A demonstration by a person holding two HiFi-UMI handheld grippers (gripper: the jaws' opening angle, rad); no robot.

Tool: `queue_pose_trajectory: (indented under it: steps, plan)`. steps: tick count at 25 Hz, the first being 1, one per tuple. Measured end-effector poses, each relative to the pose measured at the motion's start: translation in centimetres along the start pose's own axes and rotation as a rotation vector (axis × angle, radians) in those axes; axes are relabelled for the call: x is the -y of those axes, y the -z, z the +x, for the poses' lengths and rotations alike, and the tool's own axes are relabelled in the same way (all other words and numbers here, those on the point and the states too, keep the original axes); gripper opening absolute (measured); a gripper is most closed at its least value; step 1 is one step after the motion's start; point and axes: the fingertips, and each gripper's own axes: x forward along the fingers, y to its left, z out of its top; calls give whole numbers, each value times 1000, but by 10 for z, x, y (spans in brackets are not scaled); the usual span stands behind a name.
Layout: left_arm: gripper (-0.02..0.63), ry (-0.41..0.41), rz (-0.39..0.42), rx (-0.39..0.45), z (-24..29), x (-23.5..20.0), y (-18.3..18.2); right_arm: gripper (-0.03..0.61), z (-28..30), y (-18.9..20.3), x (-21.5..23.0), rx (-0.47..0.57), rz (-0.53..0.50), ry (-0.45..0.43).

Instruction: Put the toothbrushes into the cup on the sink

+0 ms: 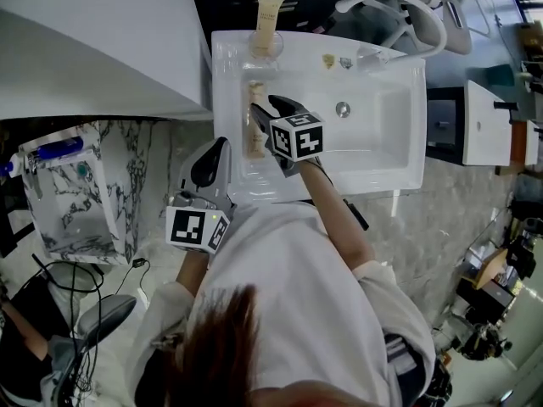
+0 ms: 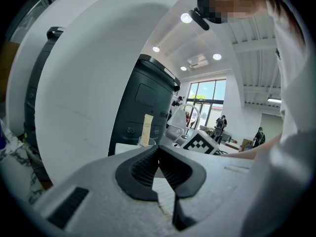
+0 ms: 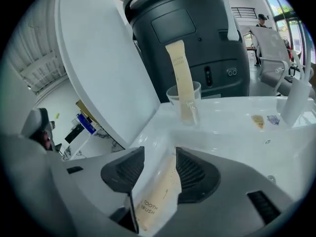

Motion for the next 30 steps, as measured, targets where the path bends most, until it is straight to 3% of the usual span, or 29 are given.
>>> queue_pose_trajectory:
  steps: [7,16,23,30]
  plan:
    - [15,-4,-24,-8,1,-5,3,175,38,33,23,-136,33,62]
    - [15,-15,-35,-17,0,-7,7,167,58,60,36,-215,163,83]
    - [15,-17,-30,-16,-1,-5,6,64,55,56,30,-213,158,56]
    - [15,-21,-17,-4,-6,-1,4,36,42,26,14,-84,109,-1]
